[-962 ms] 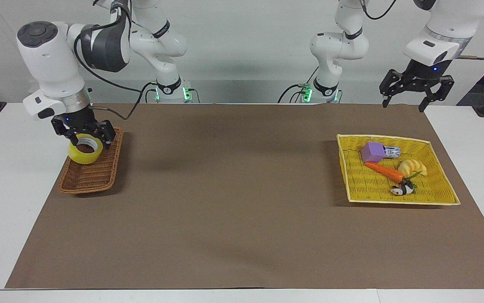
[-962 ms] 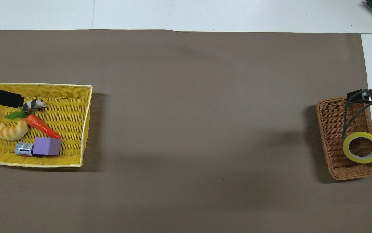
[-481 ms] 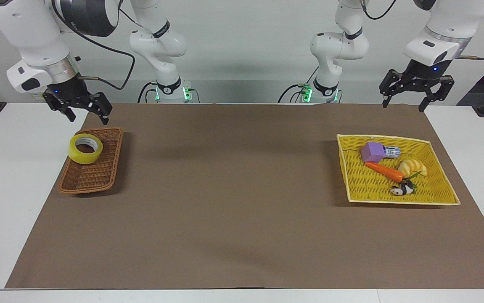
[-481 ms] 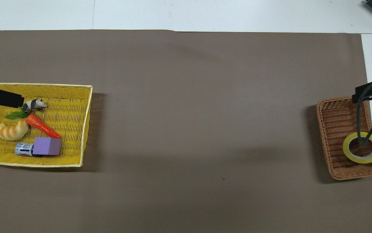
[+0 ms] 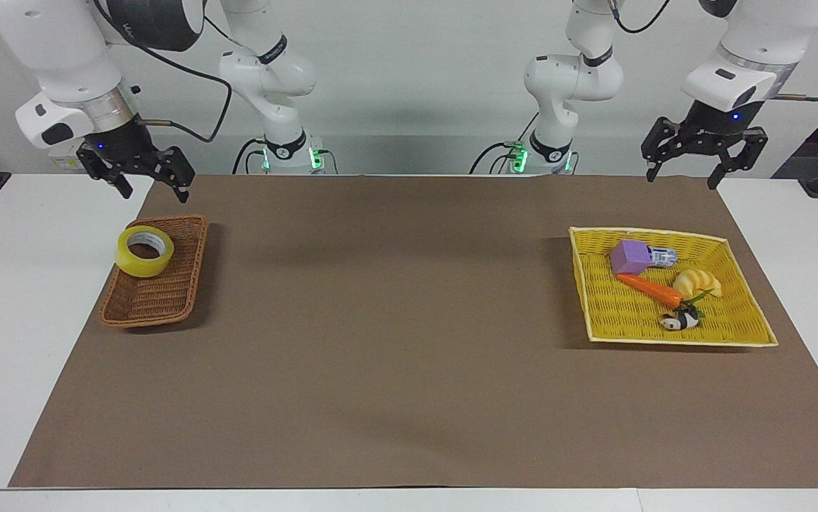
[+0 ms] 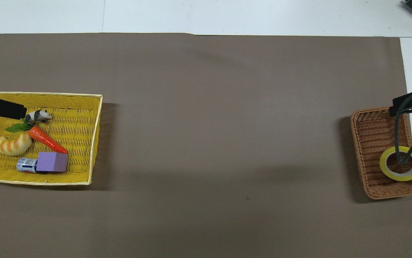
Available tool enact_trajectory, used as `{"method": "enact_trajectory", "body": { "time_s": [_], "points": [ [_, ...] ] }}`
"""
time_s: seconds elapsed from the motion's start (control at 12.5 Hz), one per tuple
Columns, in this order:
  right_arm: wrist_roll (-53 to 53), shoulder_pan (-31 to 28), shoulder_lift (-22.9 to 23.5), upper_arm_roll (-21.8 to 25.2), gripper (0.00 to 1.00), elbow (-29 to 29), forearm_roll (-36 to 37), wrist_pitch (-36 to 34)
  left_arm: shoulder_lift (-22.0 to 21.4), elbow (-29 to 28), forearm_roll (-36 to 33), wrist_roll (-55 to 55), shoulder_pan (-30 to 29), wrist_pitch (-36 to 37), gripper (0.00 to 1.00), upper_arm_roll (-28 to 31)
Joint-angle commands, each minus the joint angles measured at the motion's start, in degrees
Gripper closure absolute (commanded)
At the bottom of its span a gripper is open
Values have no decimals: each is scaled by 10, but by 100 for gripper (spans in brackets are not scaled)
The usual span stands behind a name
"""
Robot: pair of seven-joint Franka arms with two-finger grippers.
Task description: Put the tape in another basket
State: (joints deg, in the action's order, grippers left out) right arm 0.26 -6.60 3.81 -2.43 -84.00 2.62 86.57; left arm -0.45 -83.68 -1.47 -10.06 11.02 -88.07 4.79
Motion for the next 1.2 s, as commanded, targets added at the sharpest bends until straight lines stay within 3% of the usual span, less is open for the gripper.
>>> {"method": "enact_trajectory", "body": {
  "time_s": [0.0,0.56,0.8,1.12],
  "points": [
    [-12,-5,-10,-1,0,-9,-14,-4,-8,-8,8,5,-7,4,0,-5],
    [-13,15,-7,23,0,-3,-13,-13,-8,-8,8,5,-7,4,0,-5],
    [-12,11,-8,18,0,12,-12,-48,-8,-7,9,7,-5,1,0,-7],
    [-9,16,-13,17,0,8,-10,-40,-9,-1,12,4,-6,12,0,-5]
  ]
}}
